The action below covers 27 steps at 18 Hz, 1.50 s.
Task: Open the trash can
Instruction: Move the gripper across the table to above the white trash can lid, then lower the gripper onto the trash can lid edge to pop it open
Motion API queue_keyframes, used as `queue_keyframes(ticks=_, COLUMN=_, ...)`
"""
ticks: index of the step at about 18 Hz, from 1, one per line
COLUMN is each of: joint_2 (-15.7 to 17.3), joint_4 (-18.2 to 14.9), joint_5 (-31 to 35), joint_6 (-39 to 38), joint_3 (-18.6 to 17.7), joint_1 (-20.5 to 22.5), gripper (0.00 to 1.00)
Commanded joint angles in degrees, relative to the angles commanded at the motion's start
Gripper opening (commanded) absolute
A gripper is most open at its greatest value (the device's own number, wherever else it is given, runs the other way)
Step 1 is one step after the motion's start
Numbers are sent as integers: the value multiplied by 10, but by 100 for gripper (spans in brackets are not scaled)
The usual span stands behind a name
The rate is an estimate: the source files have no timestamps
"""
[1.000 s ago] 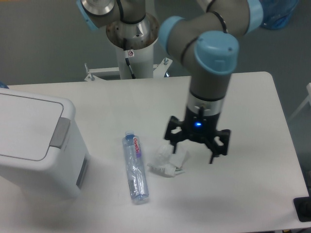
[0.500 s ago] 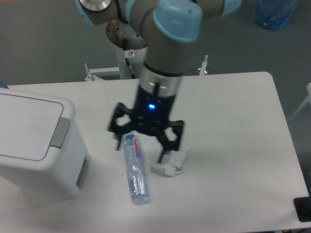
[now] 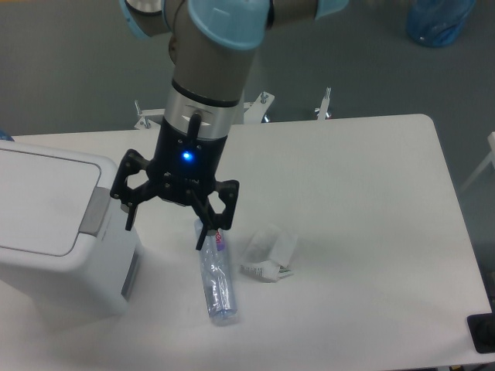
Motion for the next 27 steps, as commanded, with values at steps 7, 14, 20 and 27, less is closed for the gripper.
queue_keyframes(ticks=7, joint_2=6, joint_4=10, joint_5=11, joint_6=-46, joint_3=-17, joint_1=-14, gripper=100)
queue_keyframes(ticks=14, joint_2=1, joint_4=25, joint_5=26, joint_6=-79, joint_3=-19, joint_1=-33, gripper=100)
queue_keyframes(ticks=20, joint_2=3, joint_4=25, joint_5=27, joint_6=-101, joint_3=-19, joint_1=-33, gripper=100)
queue_keyframes(ticks=27, joint_2=7, joint_4=36, joint_5=33, joint_6=-103, joint_3=-52, joint_1=-47, gripper=100)
